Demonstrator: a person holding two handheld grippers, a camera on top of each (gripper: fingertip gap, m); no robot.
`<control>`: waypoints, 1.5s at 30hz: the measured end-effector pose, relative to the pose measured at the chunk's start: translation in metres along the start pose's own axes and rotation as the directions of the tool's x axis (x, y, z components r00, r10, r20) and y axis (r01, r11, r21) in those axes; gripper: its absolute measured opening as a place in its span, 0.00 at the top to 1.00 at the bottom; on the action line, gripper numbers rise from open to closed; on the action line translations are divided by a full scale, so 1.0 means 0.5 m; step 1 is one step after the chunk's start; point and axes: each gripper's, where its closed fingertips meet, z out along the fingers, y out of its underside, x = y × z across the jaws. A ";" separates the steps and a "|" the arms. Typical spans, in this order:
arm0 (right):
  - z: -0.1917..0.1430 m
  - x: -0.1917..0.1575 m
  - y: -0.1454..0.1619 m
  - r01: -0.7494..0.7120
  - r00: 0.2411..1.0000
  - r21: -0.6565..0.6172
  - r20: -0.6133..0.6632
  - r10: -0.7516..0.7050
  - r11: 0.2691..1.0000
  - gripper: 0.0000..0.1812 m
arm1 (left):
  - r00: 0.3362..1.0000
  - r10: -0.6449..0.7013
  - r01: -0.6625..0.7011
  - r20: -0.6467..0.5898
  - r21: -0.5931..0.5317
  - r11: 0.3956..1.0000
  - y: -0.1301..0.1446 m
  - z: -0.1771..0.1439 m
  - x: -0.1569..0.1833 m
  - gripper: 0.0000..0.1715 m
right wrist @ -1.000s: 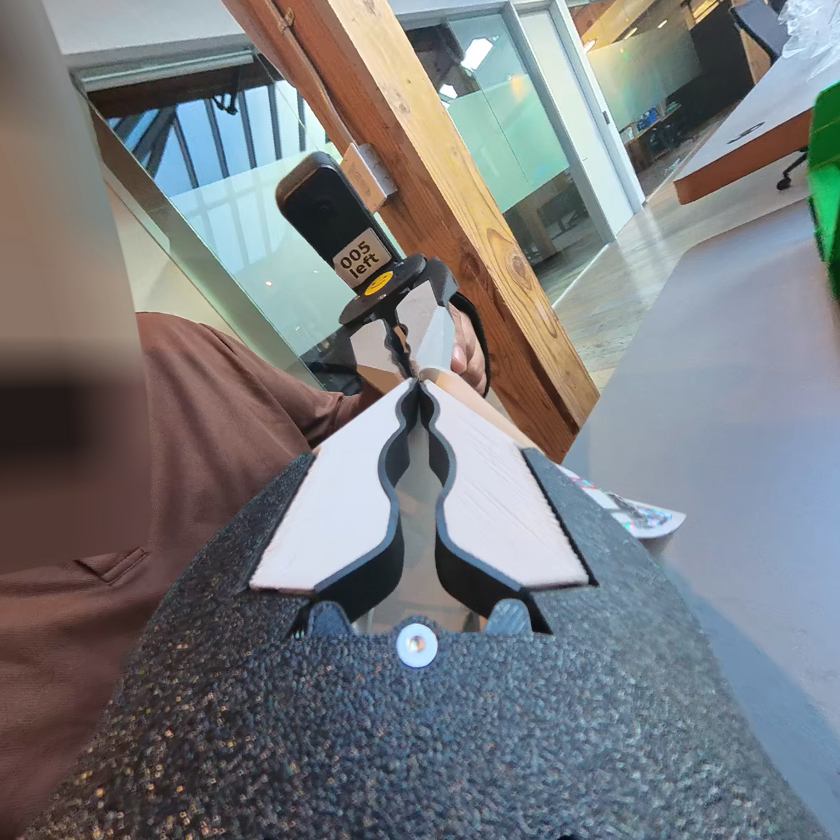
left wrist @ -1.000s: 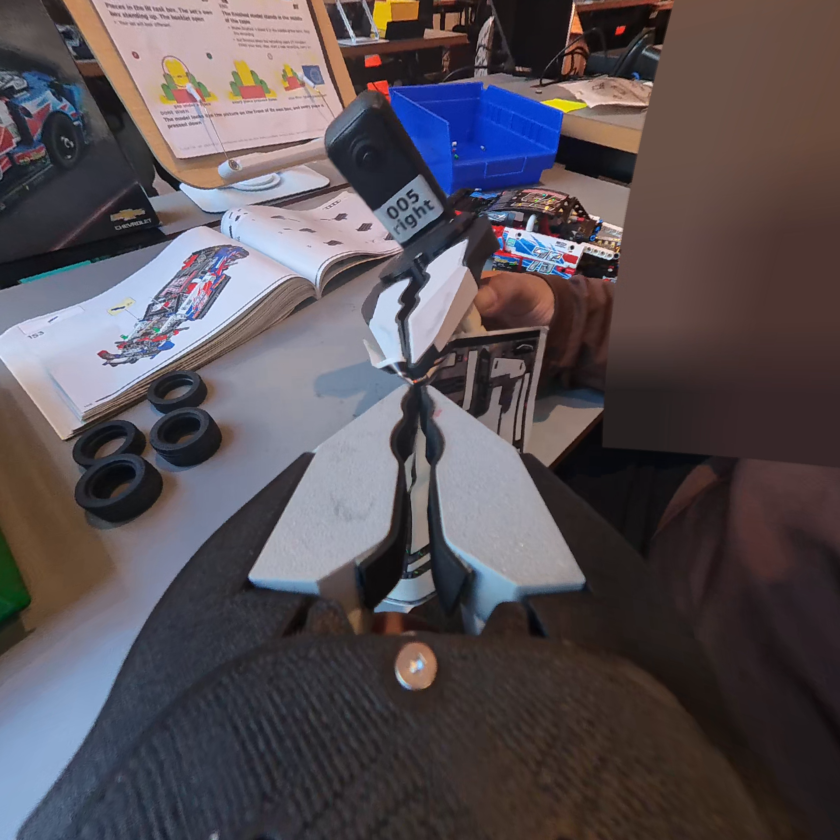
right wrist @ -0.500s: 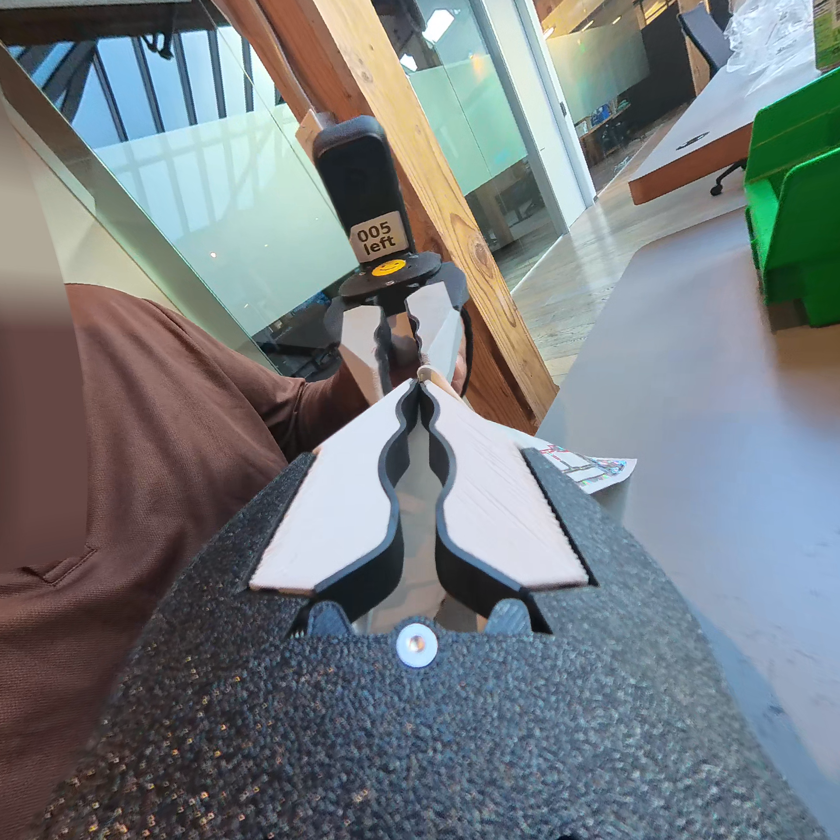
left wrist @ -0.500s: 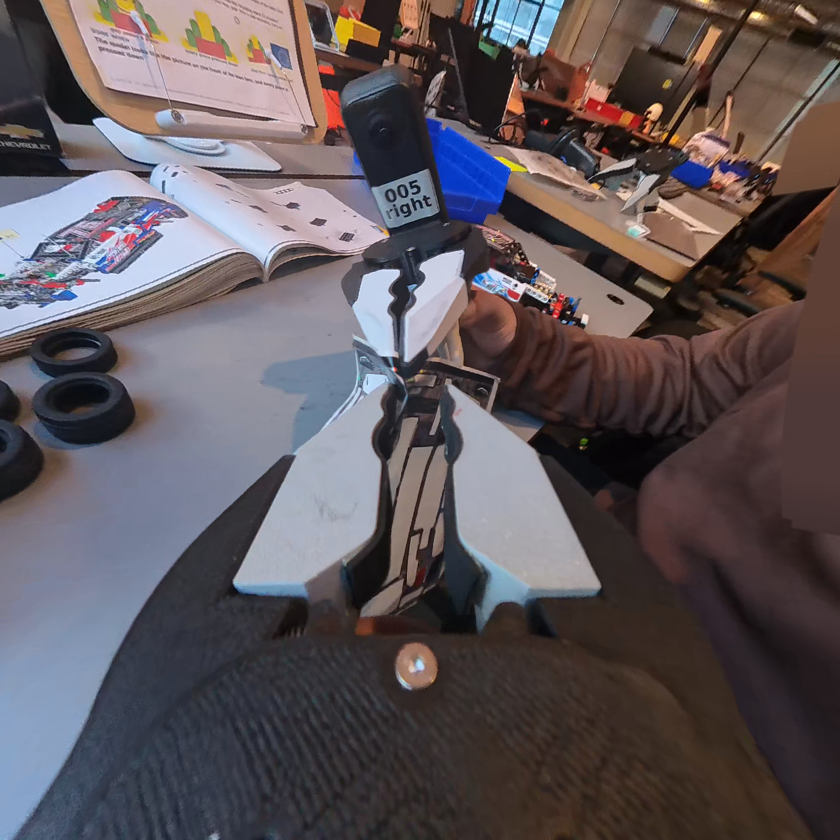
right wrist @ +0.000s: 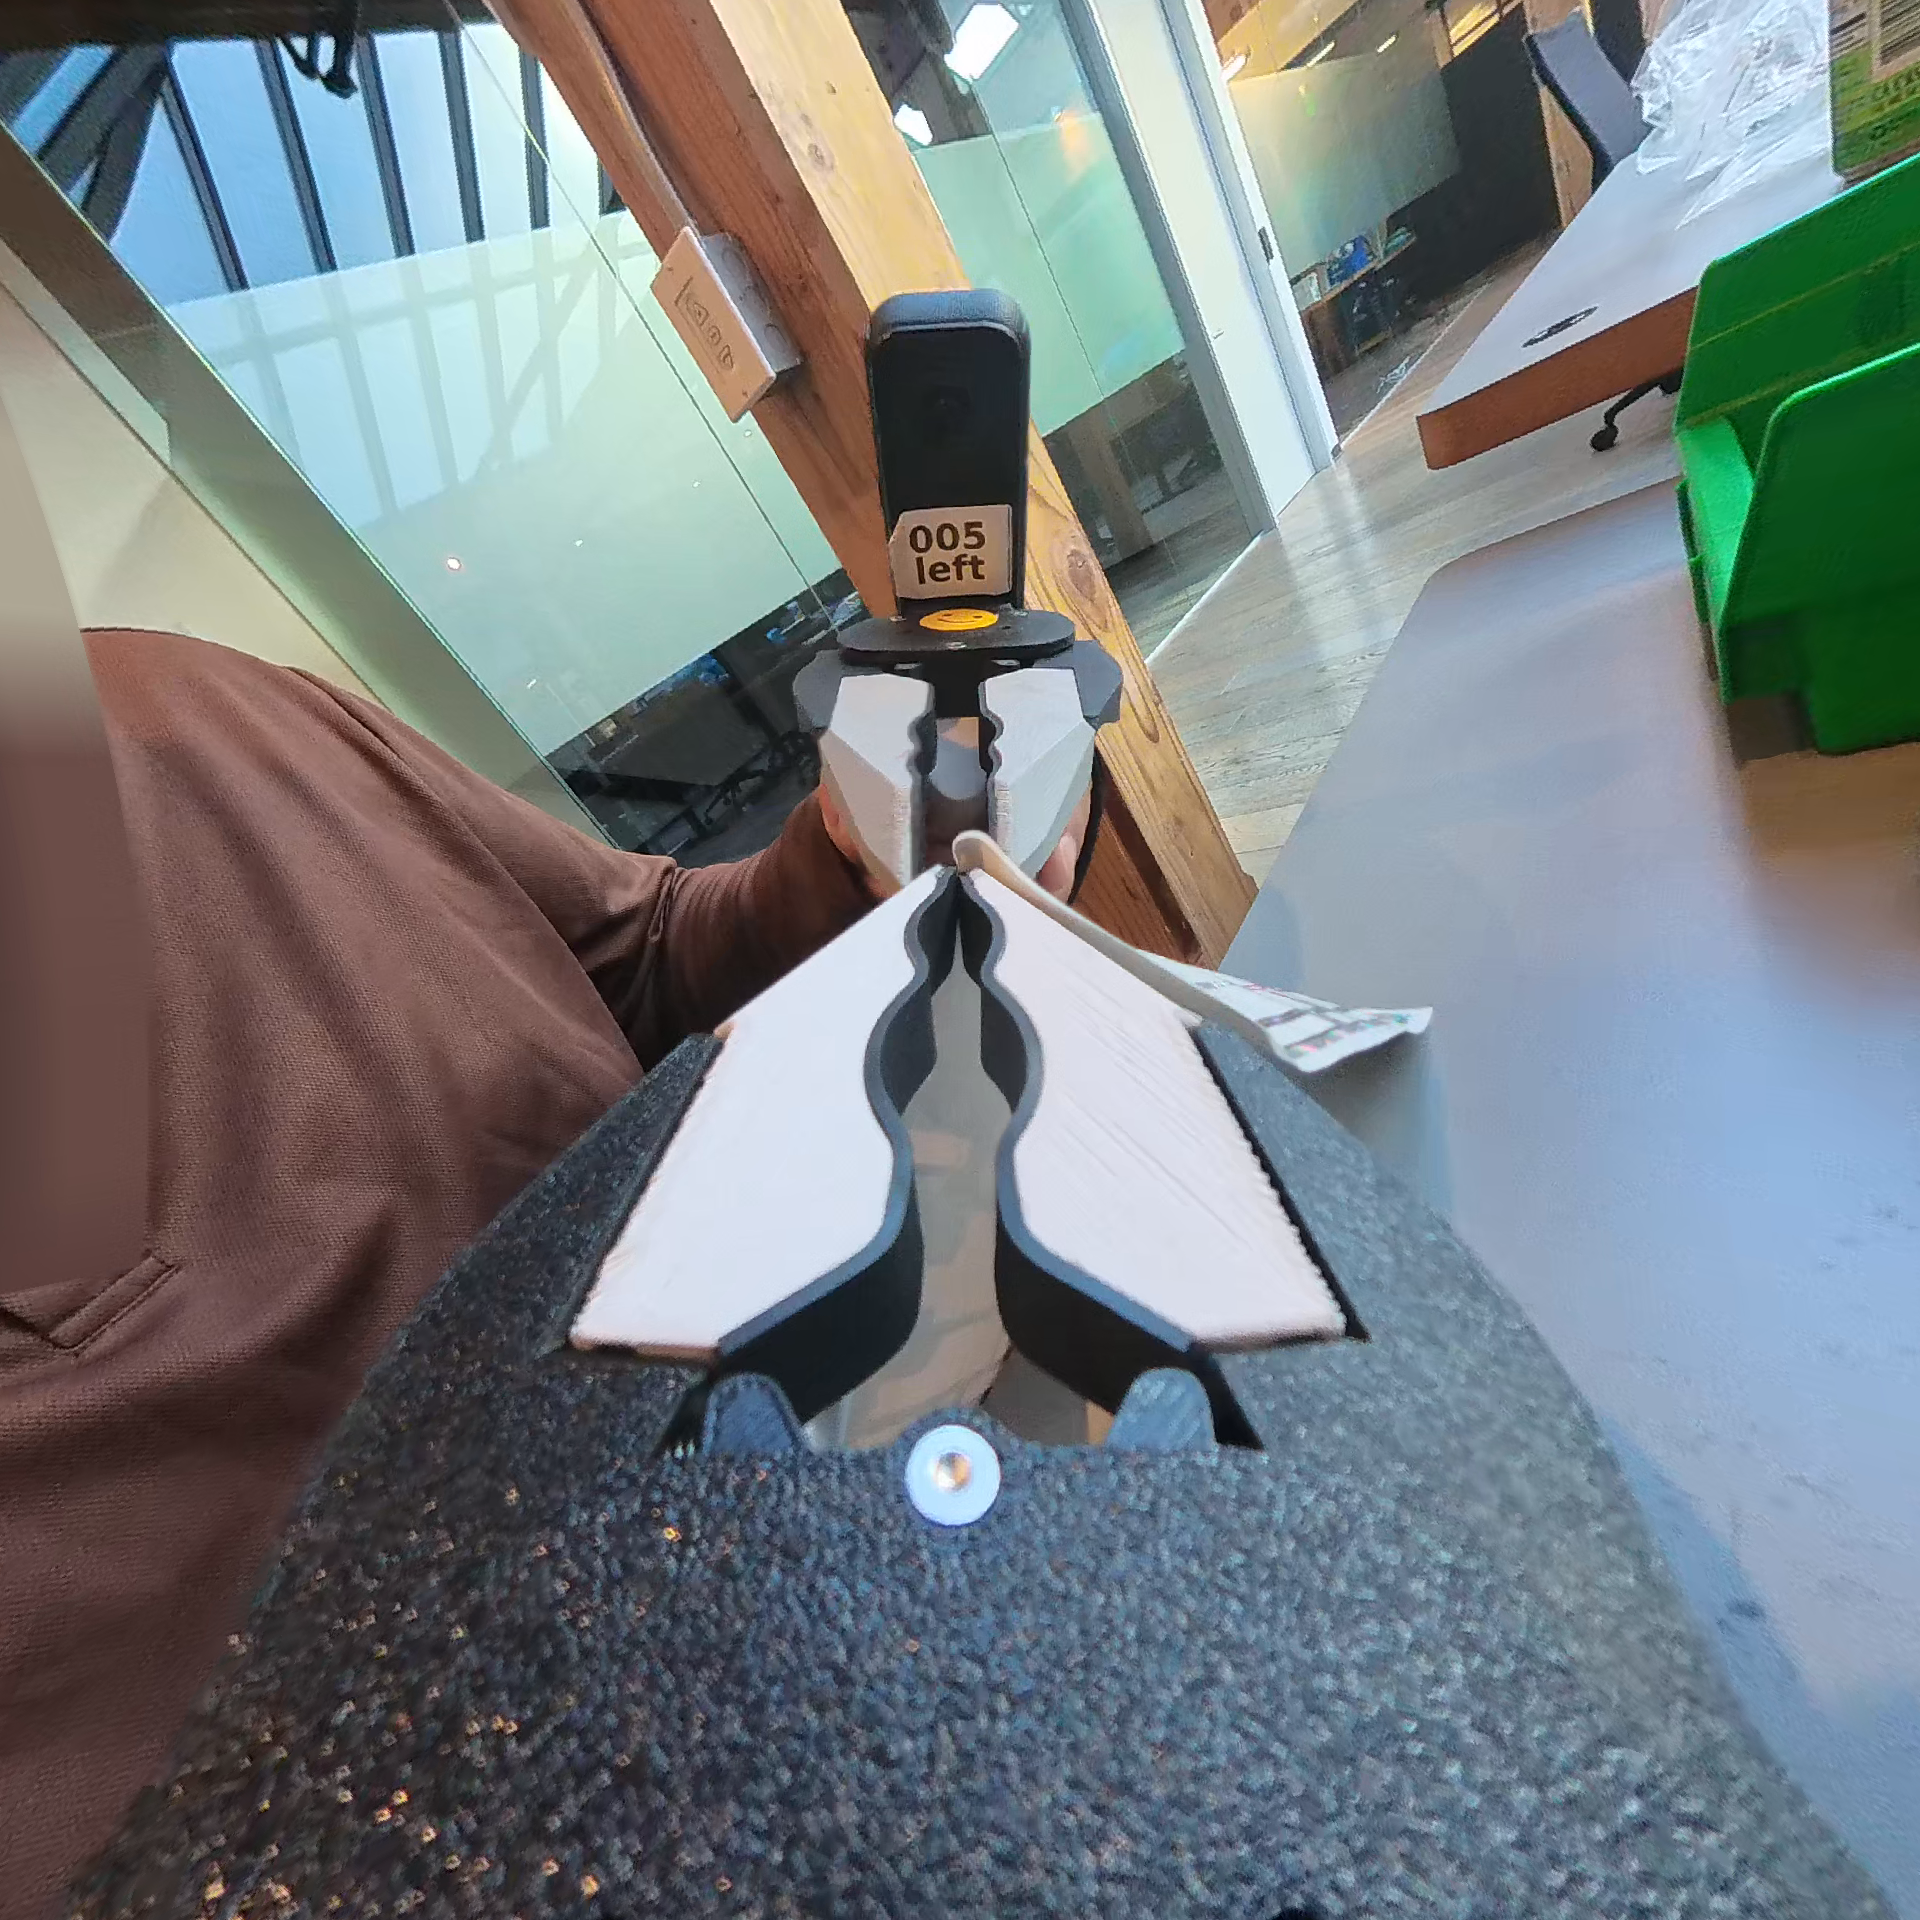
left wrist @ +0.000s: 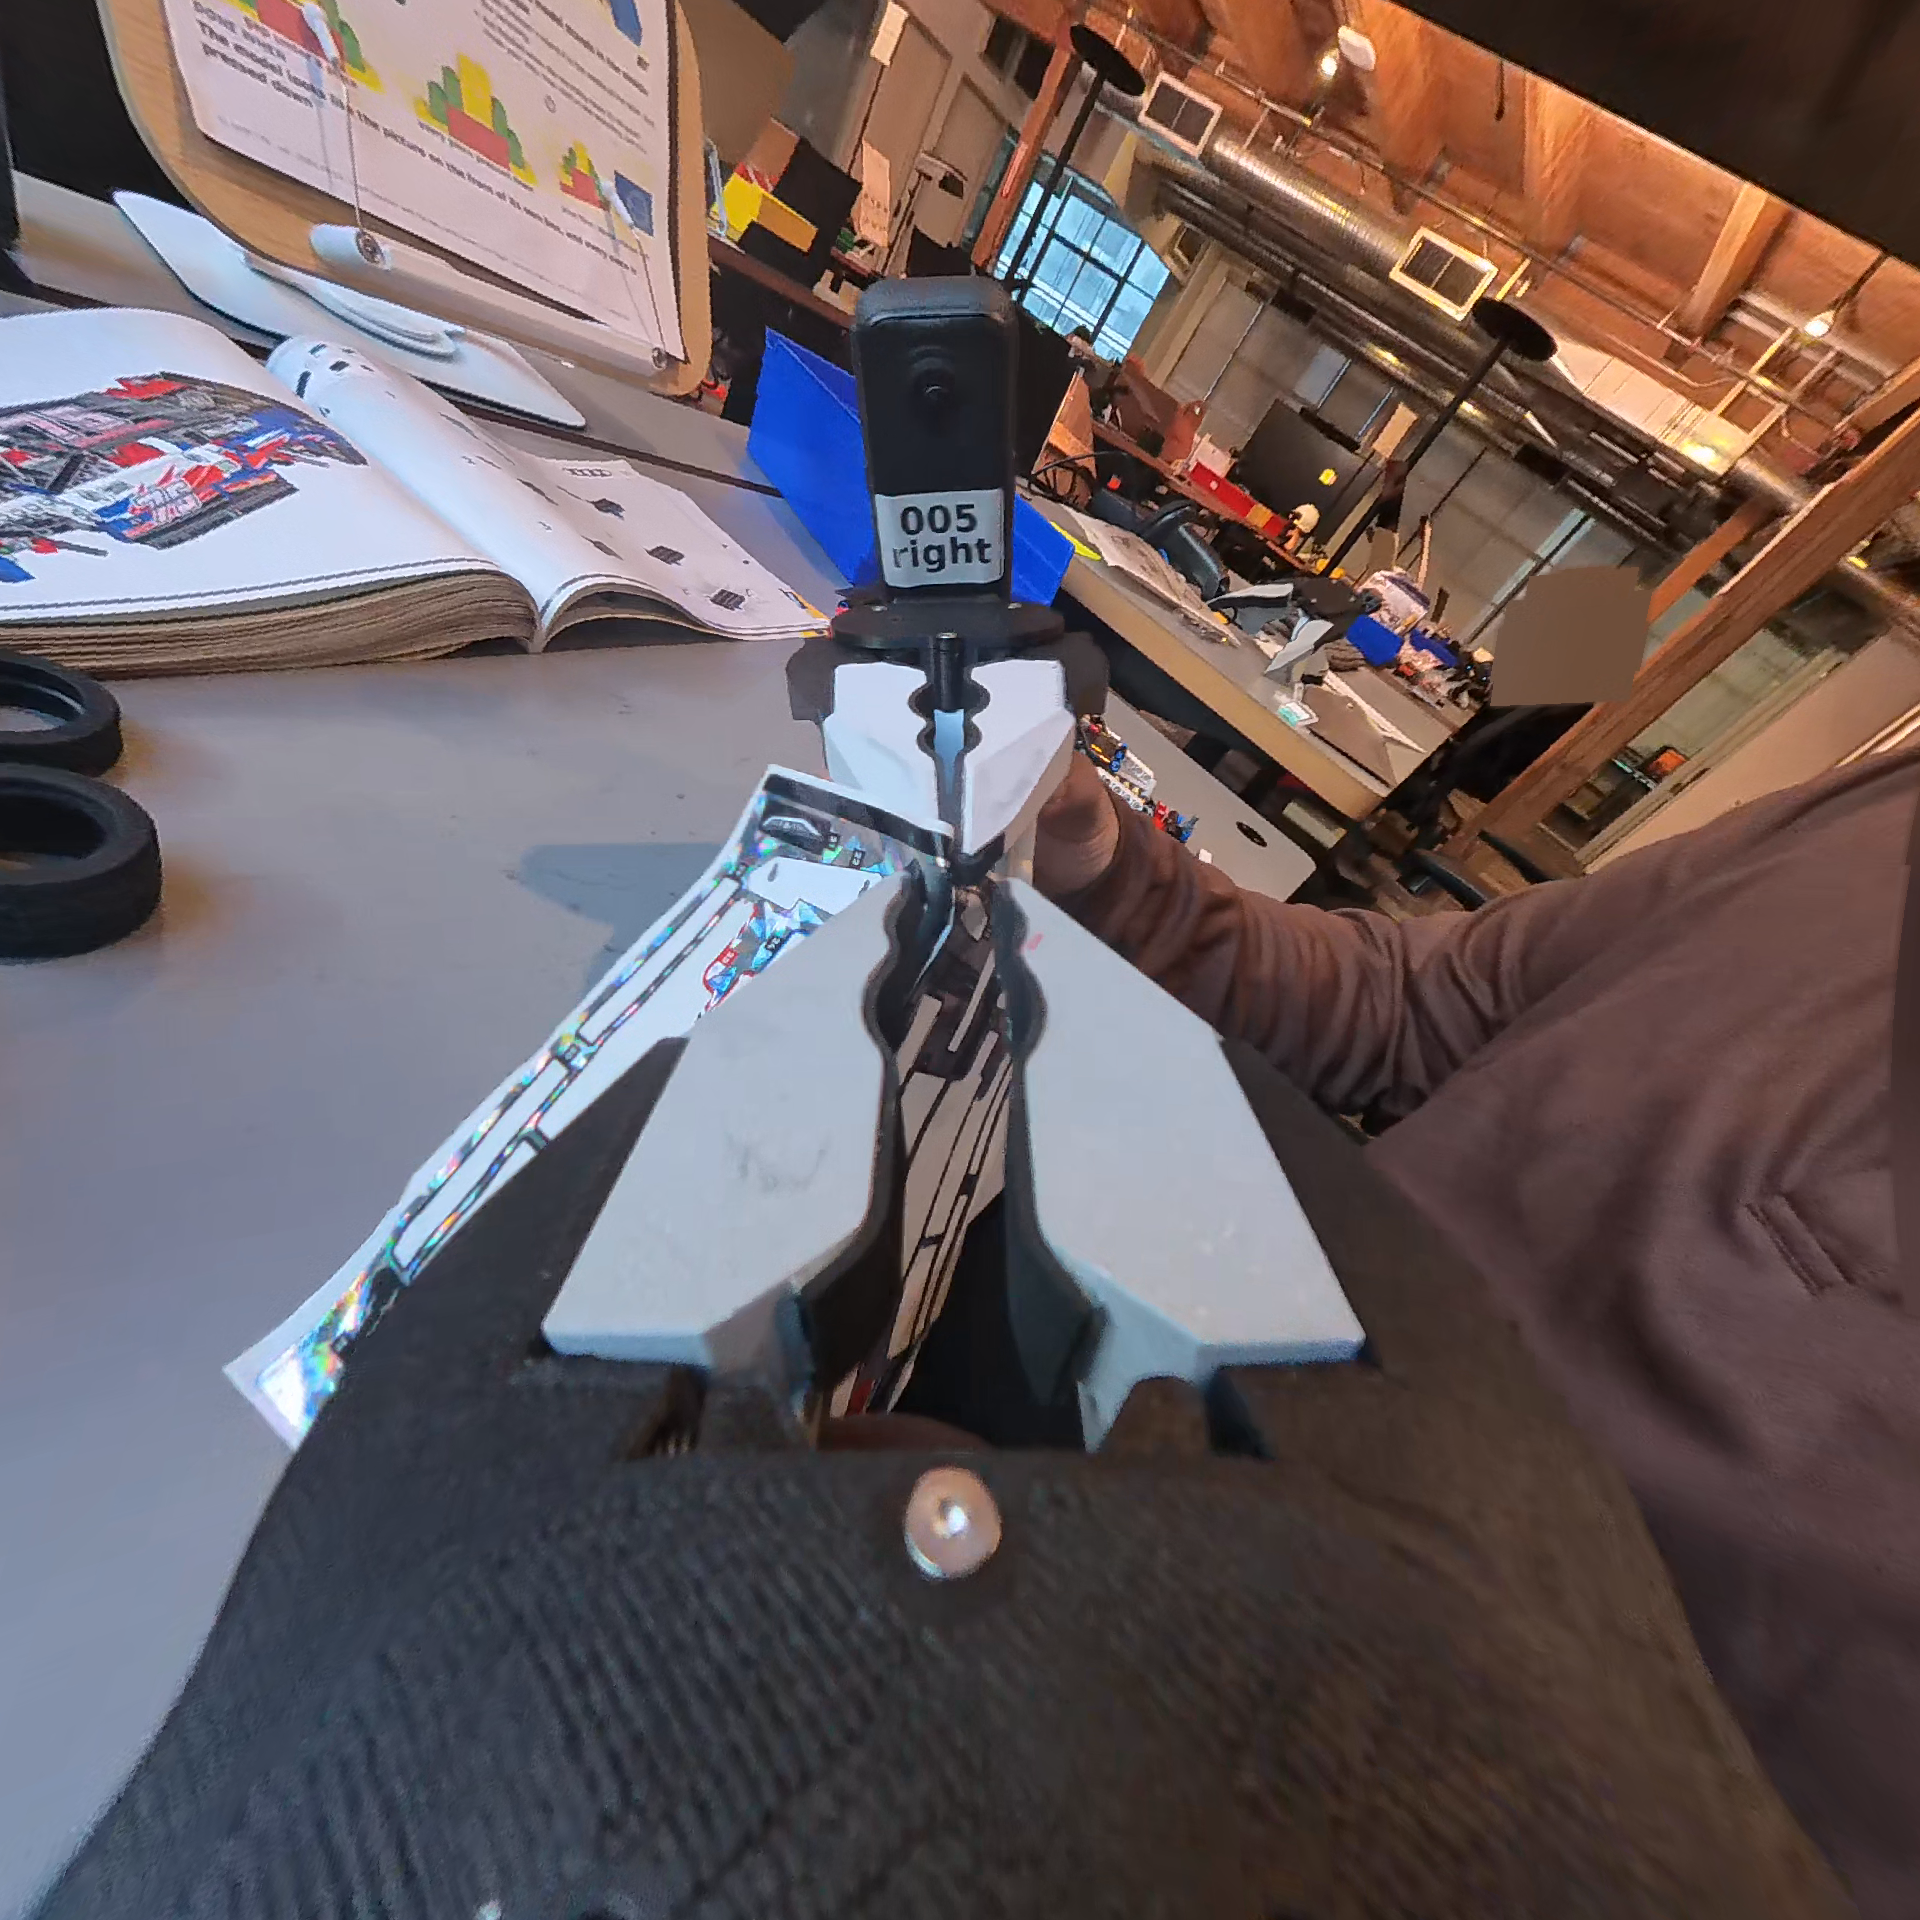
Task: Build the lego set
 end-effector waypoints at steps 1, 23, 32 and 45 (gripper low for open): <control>0.001 0.000 0.001 0.001 1.000 -0.001 0.000 -0.001 1.000 1.00 | 1.000 -0.002 0.002 0.001 0.001 1.000 0.000 -0.001 -0.001 0.95; 0.004 0.007 0.007 -0.009 1.000 -0.019 -0.014 0.009 1.000 1.00 | 0.999 -0.037 0.037 0.007 0.008 0.999 0.002 -0.008 -0.012 0.99; 0.005 0.010 0.010 -0.010 1.000 -0.027 -0.025 0.009 1.000 1.00 | 1.000 -0.020 0.020 0.022 -0.005 1.000 0.007 -0.009 -0.014 1.00; 0.005 0.009 0.007 -0.019 1.000 -0.016 -0.016 0.019 1.000 1.00 | 0.996 -0.082 0.083 -0.027 0.025 0.996 0.002 -0.009 -0.011 1.00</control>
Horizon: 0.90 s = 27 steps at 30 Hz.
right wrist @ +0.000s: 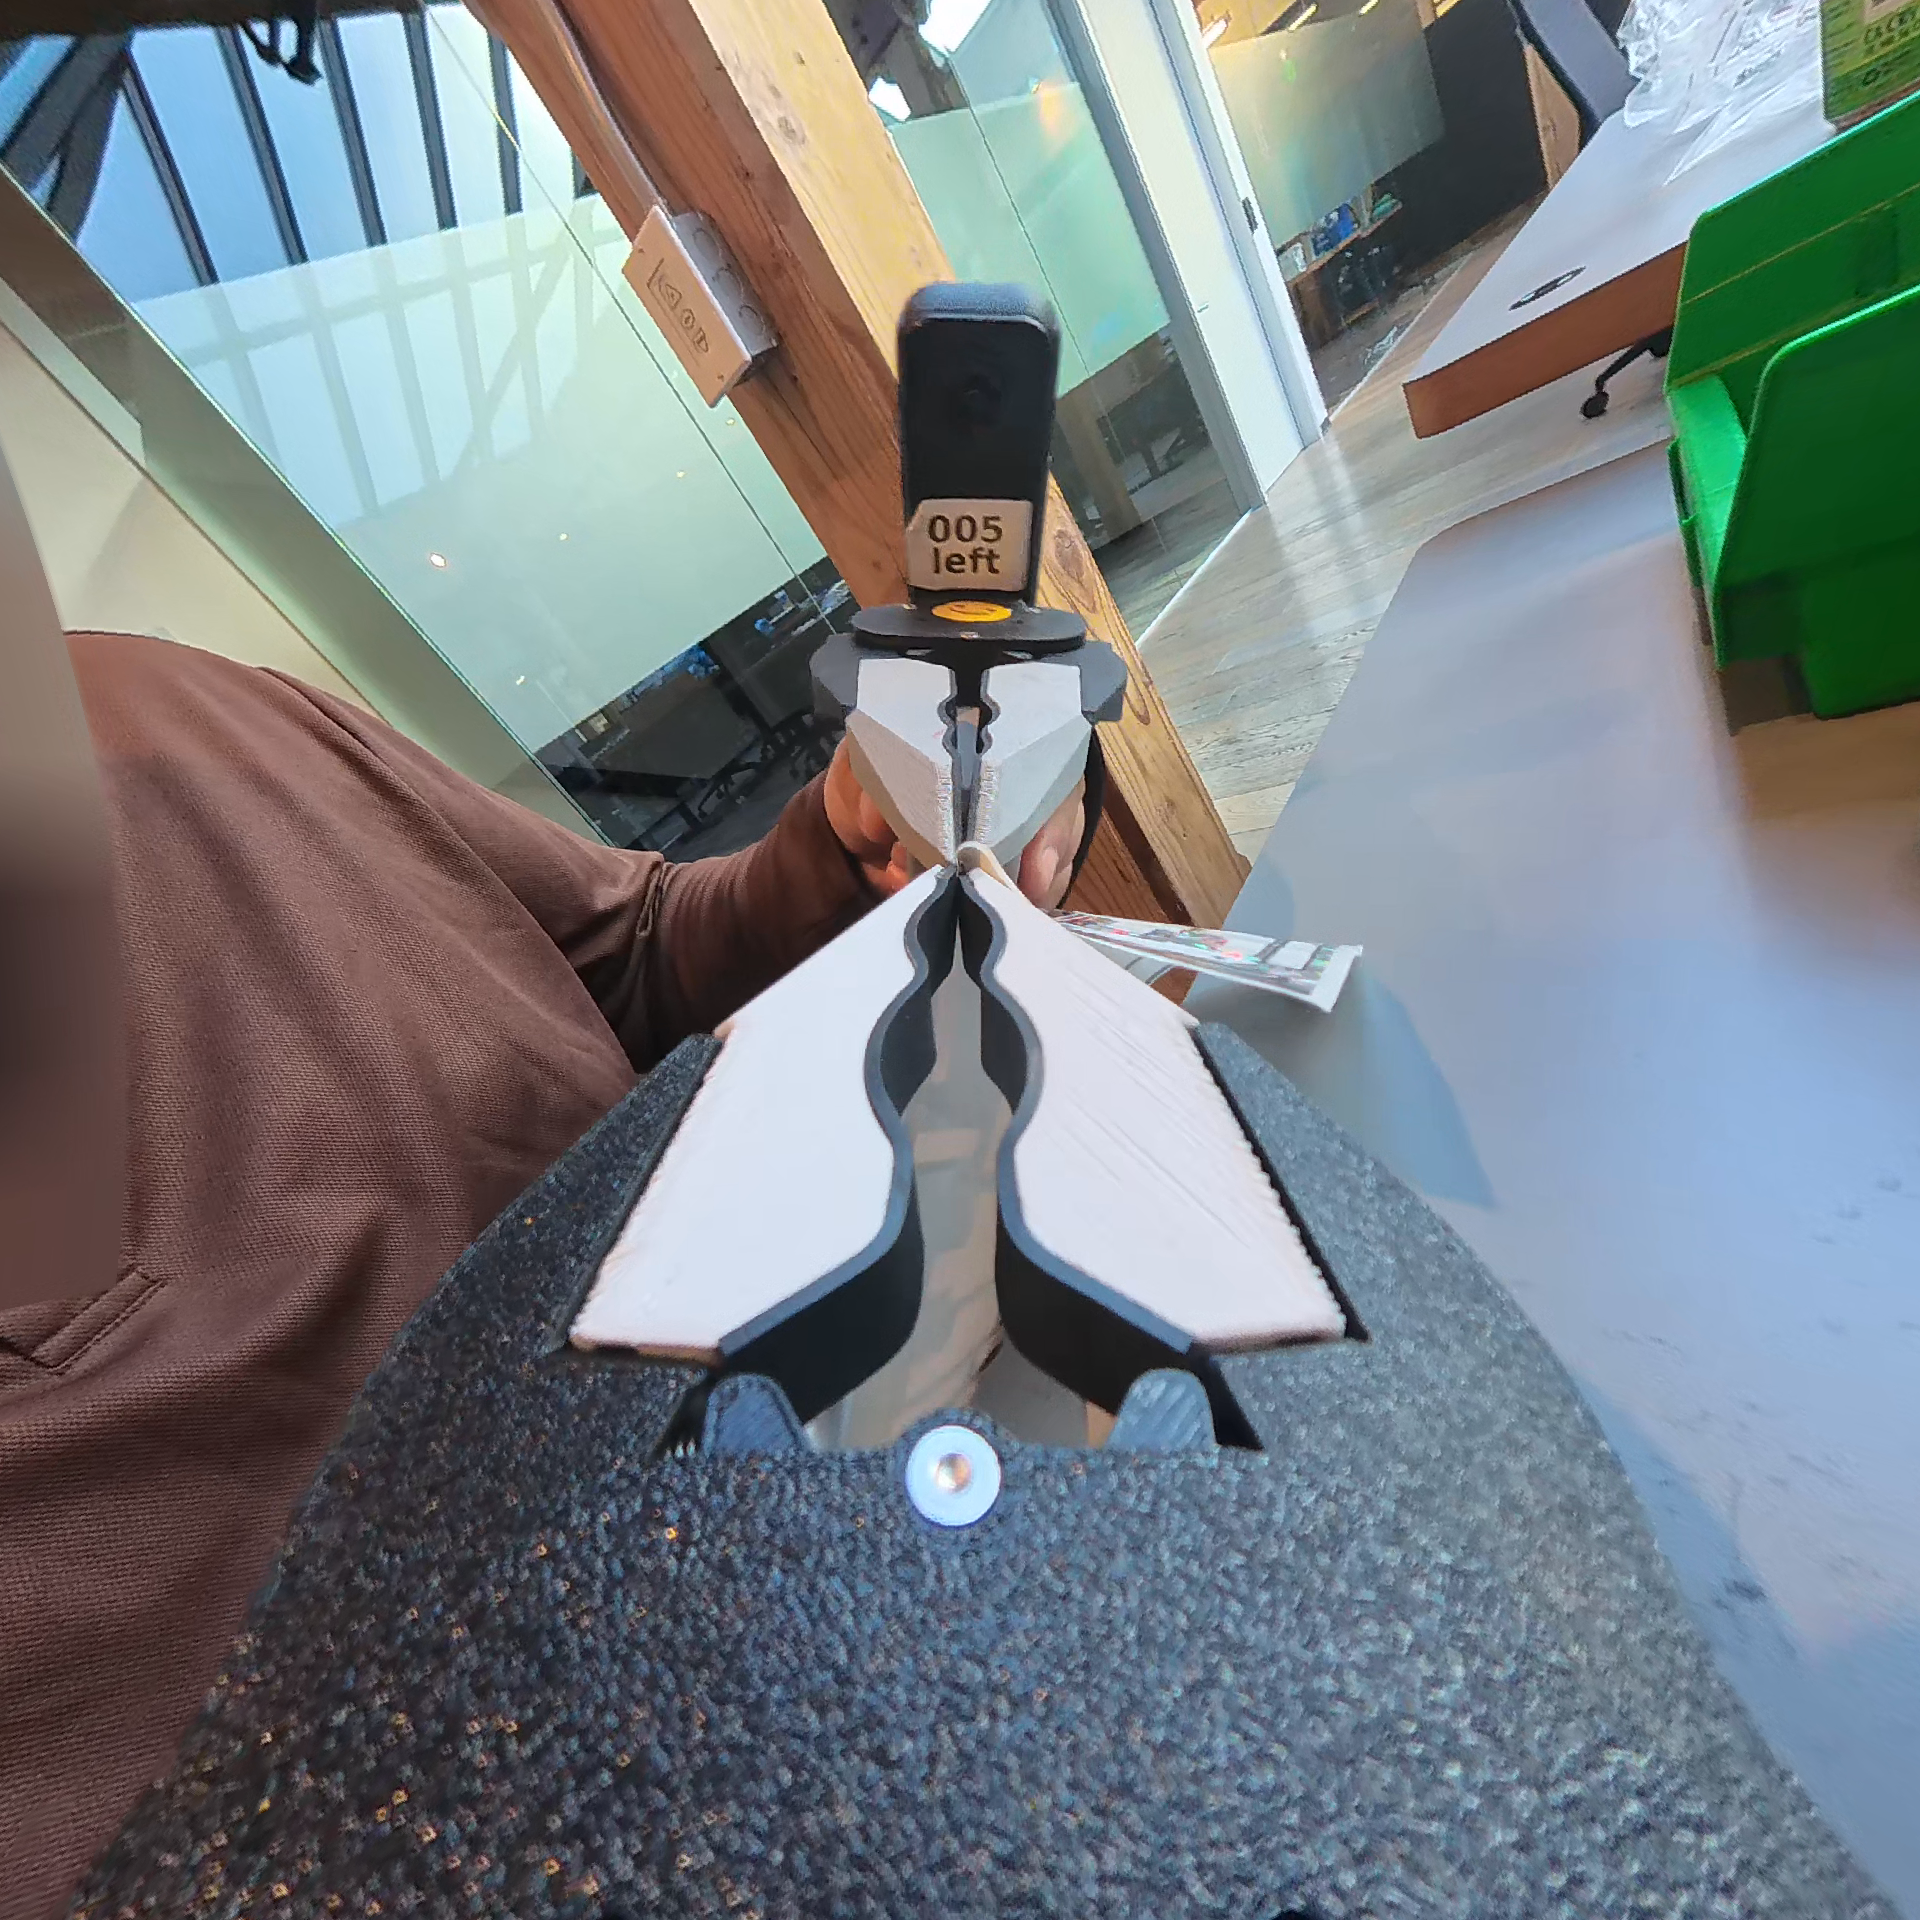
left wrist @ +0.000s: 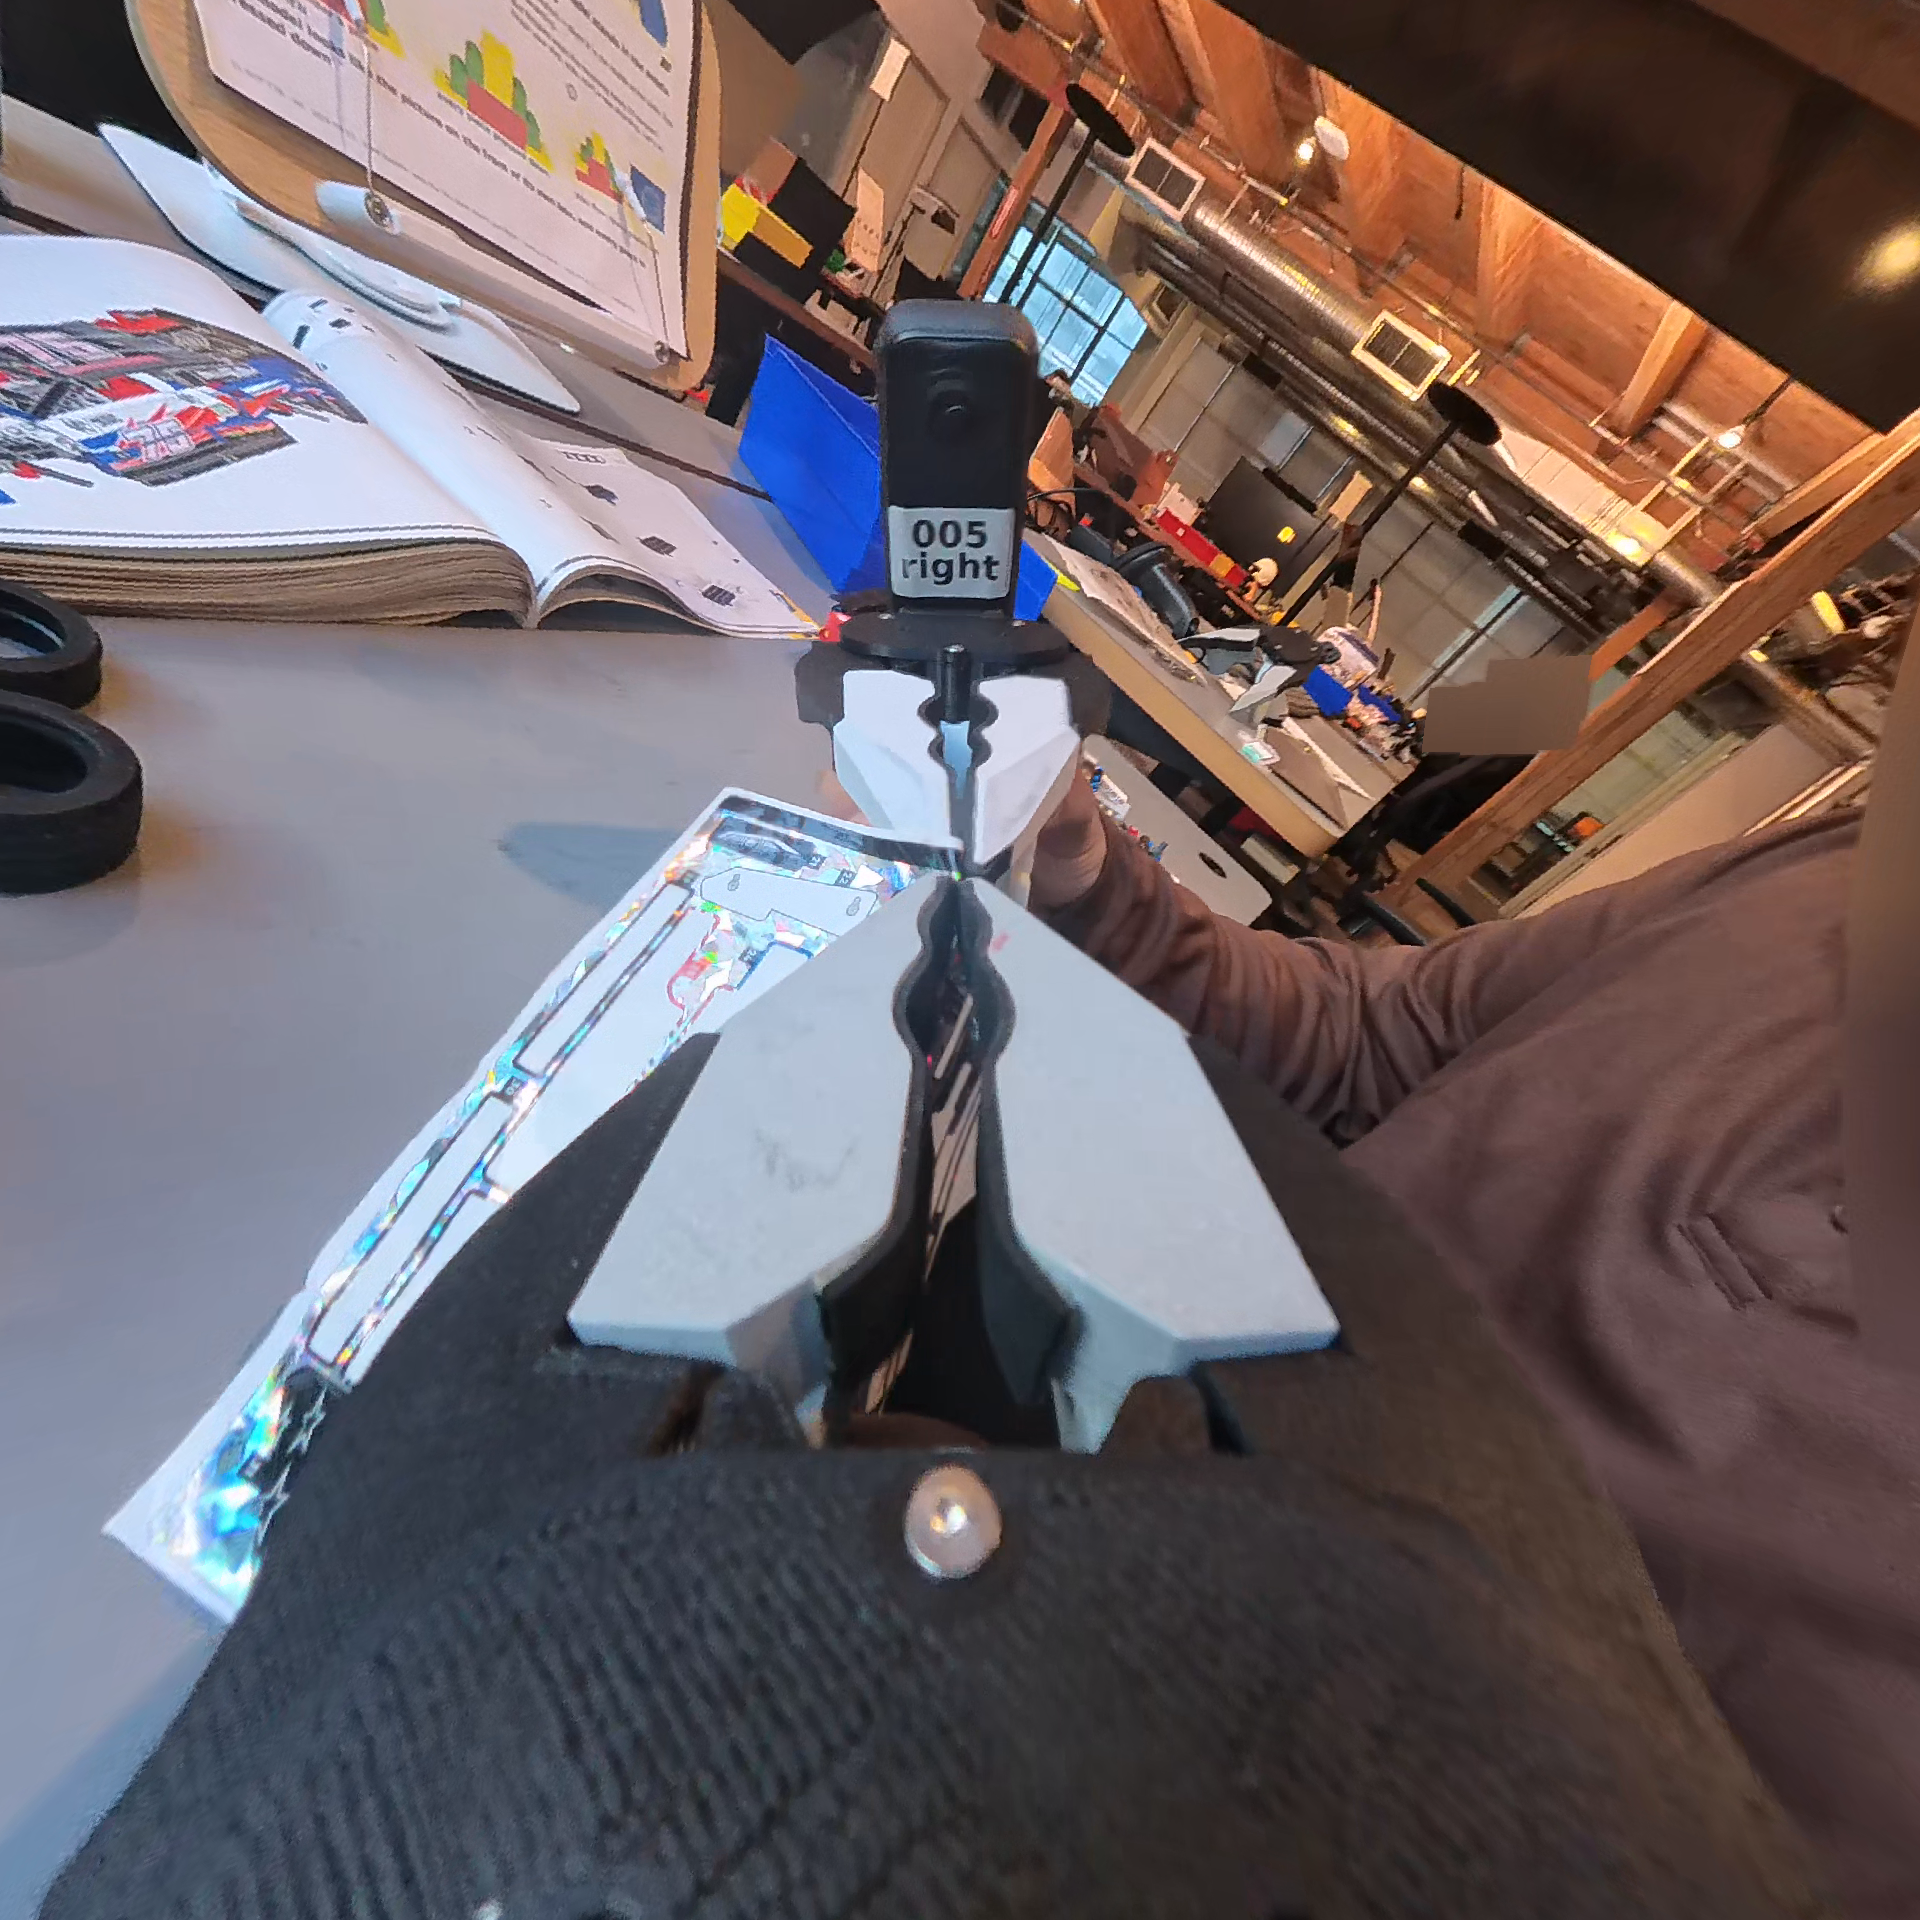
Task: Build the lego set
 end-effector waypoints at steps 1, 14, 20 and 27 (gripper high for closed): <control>0.000 0.000 -0.001 -0.003 1.000 0.003 0.003 0.003 1.000 1.00 | 1.000 -0.011 0.011 -0.007 0.005 1.000 -0.001 0.000 0.000 1.00; -0.002 -0.012 -0.012 -0.030 0.998 0.043 0.050 0.028 0.999 1.00 | 0.986 -0.127 0.134 -0.105 0.063 0.989 -0.014 -0.001 0.012 1.00; -0.003 -0.011 -0.014 -0.034 0.998 0.051 0.051 0.031 0.998 1.00 | 0.976 -0.174 0.186 -0.132 0.081 0.979 -0.018 -0.004 0.012 1.00; -0.005 -0.008 -0.016 -0.042 0.998 0.061 0.048 0.039 0.997 1.00 | 0.966 -0.212 0.229 -0.148 0.109 0.967 -0.023 0.002 0.007 1.00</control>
